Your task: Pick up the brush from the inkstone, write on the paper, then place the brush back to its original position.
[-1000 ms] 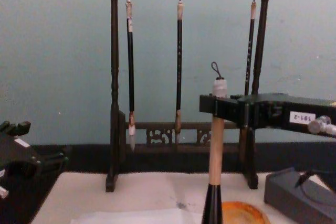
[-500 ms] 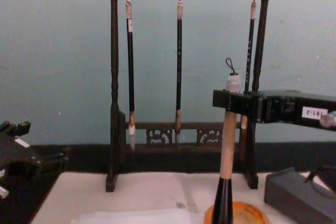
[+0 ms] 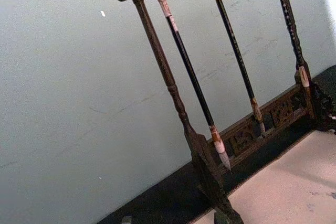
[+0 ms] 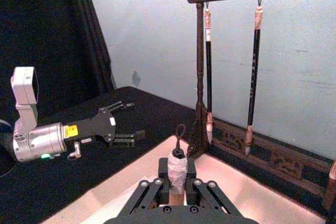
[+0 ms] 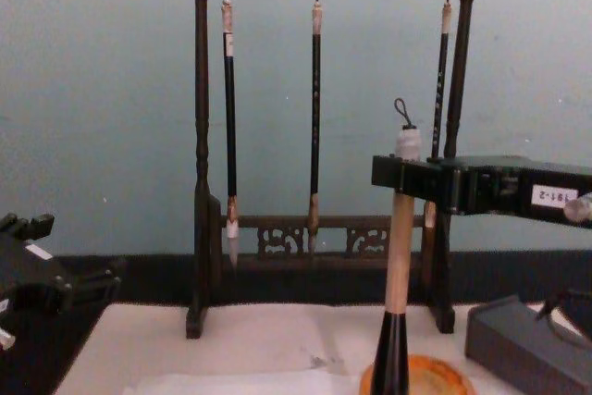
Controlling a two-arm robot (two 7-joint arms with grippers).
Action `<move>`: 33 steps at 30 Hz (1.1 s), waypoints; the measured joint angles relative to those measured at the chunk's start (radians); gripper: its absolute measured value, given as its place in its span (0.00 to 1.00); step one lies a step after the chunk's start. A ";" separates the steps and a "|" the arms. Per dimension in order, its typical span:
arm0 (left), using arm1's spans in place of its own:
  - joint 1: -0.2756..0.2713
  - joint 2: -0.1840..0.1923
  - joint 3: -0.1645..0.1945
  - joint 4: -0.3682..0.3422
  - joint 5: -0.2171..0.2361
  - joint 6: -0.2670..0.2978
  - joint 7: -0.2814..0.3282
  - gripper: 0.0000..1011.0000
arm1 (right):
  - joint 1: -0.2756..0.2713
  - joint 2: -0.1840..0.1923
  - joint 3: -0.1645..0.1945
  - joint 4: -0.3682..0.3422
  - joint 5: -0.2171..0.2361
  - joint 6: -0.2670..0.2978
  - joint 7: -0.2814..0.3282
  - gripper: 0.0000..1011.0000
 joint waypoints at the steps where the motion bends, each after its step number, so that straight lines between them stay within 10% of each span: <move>1: 0.000 0.000 0.000 0.000 0.000 0.000 0.000 1.00 | 0.000 0.000 0.000 0.000 0.000 0.000 0.000 0.16; 33: 0.000 0.000 0.000 0.000 0.000 0.000 0.000 1.00 | 0.039 -0.025 0.020 0.031 0.056 -0.012 0.015 0.16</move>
